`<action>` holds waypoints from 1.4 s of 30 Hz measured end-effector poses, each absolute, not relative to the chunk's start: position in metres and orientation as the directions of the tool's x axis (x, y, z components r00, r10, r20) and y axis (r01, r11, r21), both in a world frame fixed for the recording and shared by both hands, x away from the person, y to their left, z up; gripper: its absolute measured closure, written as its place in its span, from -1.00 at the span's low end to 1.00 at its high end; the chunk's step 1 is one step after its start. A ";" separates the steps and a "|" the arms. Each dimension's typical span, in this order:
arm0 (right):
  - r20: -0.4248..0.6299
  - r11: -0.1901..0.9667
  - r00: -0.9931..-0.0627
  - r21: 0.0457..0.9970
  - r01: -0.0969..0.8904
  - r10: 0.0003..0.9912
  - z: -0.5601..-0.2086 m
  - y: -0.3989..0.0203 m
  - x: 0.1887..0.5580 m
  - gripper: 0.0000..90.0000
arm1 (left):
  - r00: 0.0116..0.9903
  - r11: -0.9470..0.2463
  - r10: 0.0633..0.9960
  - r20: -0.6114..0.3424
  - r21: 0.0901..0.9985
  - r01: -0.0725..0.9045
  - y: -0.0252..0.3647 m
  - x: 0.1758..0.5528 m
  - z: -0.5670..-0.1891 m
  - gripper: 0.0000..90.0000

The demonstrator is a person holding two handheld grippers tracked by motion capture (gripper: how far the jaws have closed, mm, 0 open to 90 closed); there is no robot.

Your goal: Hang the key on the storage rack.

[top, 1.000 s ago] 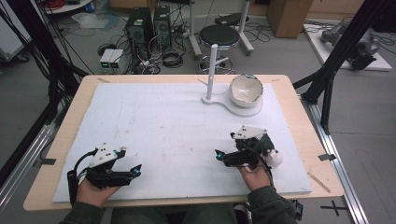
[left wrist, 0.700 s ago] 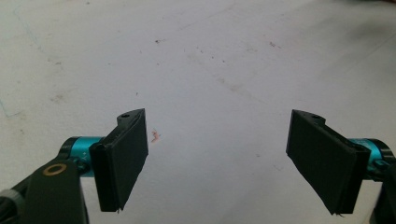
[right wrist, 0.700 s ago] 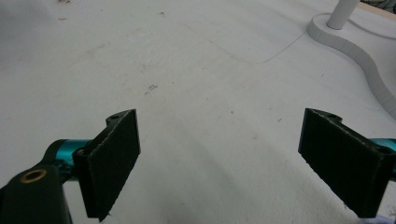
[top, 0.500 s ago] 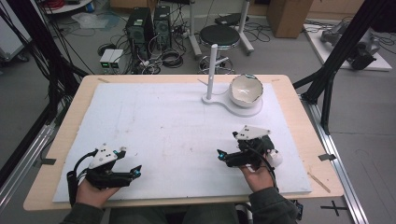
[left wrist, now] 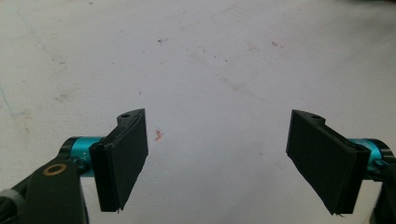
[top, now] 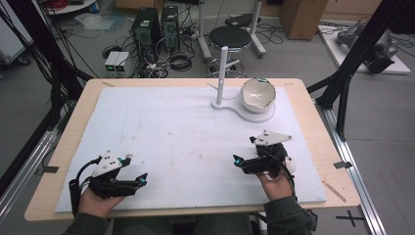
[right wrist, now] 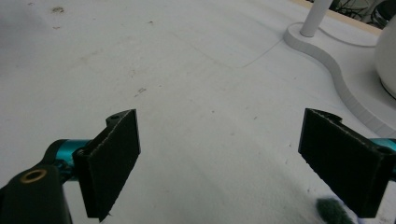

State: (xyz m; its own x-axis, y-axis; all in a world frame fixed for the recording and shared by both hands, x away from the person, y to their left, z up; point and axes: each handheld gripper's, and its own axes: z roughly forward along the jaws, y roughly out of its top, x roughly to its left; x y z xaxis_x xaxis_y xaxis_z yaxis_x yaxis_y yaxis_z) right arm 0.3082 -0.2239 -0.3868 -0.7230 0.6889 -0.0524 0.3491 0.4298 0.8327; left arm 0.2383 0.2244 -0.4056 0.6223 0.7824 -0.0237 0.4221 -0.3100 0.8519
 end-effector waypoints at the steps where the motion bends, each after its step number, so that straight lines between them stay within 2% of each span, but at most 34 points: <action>1: -0.053 0.430 -0.720 0.832 0.351 0.691 -0.386 -0.225 0.308 -0.74 | 0.621 -0.310 0.783 -0.023 0.852 0.422 0.225 0.238 -0.405 -0.53; 28: -0.048 0.389 -0.659 0.838 0.382 0.750 -0.377 -0.258 0.307 -0.69 | 0.617 -0.308 0.787 -0.021 0.852 0.423 0.227 0.238 -0.405 -0.53; 42: -0.039 0.349 -0.595 0.839 0.417 0.803 -0.376 -0.286 0.309 -0.68 | 0.617 -0.312 0.786 -0.019 0.850 0.424 0.228 0.238 -0.405 -0.53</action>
